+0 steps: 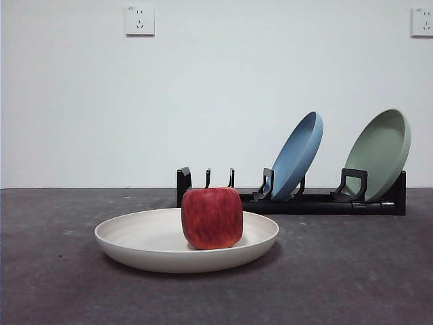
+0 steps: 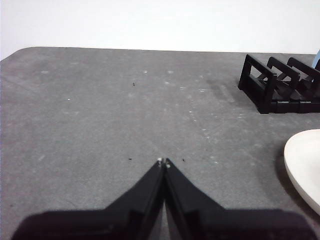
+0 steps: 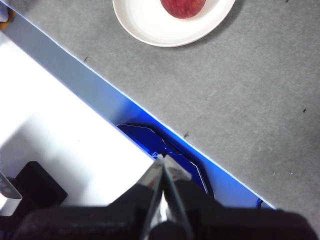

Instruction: Take the yellow plate from the plate rack,put the plate on the table,take the apple from the table,put the apple in the plate

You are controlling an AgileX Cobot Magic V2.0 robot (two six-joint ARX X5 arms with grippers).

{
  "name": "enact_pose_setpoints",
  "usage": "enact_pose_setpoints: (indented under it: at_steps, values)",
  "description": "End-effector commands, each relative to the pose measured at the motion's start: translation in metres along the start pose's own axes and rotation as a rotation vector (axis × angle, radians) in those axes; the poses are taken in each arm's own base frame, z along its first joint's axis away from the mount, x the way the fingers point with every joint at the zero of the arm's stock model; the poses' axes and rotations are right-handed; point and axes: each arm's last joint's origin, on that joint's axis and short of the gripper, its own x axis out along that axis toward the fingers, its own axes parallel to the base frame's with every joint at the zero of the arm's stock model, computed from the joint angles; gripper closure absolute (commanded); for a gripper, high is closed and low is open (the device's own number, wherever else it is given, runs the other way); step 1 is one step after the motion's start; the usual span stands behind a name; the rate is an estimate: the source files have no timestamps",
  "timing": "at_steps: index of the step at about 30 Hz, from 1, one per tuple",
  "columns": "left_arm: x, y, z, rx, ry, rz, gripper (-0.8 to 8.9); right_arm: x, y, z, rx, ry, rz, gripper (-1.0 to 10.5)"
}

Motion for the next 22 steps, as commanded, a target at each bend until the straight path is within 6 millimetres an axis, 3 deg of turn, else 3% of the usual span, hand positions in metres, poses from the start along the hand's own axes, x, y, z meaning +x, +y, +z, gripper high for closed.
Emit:
enact_pose_setpoints:
  at_steps: [1, 14, 17, 22]
  values:
    - [0.001, 0.0, -0.004, -0.009, 0.008, -0.002, 8.17, 0.002, 0.0, -0.001, 0.005, 0.005, 0.0, 9.5]
    - [0.001, 0.0, -0.004, -0.009, 0.008, -0.002, 8.17, -0.001, -0.003, -0.002, -0.015, -0.02, -0.03, 9.5]
    - [0.001, 0.0, -0.004, -0.009, 0.008, -0.002, 8.17, -0.009, -0.009, 0.001, -0.023, -0.135, -0.076, 9.5]
    - [0.001, 0.0, -0.004, -0.009, 0.008, -0.002, 8.17, -0.033, -0.027, 0.008, 0.061, -0.478, -0.243, 9.5]
